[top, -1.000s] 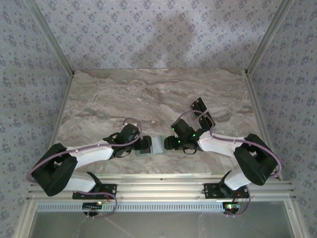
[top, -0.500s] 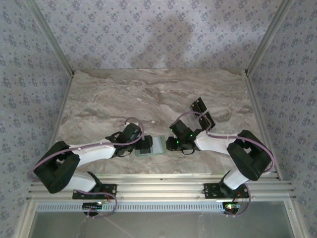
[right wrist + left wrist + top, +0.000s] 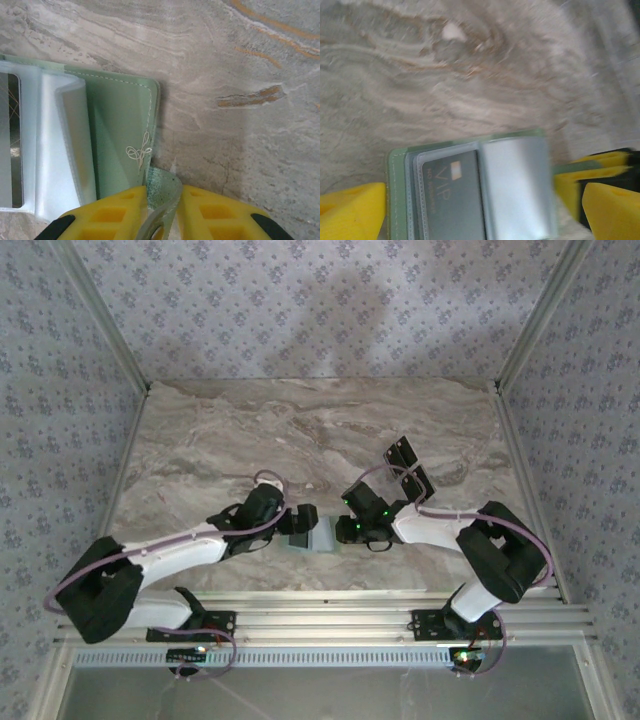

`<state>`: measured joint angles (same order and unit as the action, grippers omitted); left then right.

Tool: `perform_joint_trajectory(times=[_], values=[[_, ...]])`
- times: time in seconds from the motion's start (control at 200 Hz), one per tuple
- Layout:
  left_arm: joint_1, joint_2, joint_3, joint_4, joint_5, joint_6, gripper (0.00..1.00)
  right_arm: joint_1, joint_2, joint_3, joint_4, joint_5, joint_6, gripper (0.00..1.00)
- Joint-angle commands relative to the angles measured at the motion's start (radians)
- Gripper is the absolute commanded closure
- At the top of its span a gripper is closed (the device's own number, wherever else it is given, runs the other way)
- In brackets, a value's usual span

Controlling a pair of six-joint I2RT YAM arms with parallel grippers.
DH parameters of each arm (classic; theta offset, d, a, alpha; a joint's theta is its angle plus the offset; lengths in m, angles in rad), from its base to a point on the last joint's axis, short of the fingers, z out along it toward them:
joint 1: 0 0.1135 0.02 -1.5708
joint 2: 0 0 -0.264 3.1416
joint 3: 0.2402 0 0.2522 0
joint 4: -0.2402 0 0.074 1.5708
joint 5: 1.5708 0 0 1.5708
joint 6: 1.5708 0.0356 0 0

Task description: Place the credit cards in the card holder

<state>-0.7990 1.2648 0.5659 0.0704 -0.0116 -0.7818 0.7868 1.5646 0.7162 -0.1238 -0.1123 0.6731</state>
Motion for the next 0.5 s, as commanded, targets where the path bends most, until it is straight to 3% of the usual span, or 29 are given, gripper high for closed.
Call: perform_joint_trajectory(times=[0.0,0.25,0.34,0.495], values=[[-0.010,-0.052,-0.015,0.063,0.030,-0.047,0.00,0.008,0.049,-0.009,0.041,-0.026,0.005,0.76],[-0.077,0.020,0.007,0.171,0.039,-0.100,0.00,-0.020,0.028,-0.014,0.045,-0.032,0.004,0.76],[-0.109,0.019,0.023,0.136,-0.035,-0.091,0.00,-0.026,0.016,-0.012,0.036,-0.035,0.001,0.76],[-0.090,-0.025,0.011,0.037,-0.126,-0.060,0.00,-0.030,0.012,-0.023,0.028,-0.035,-0.006,0.76]])
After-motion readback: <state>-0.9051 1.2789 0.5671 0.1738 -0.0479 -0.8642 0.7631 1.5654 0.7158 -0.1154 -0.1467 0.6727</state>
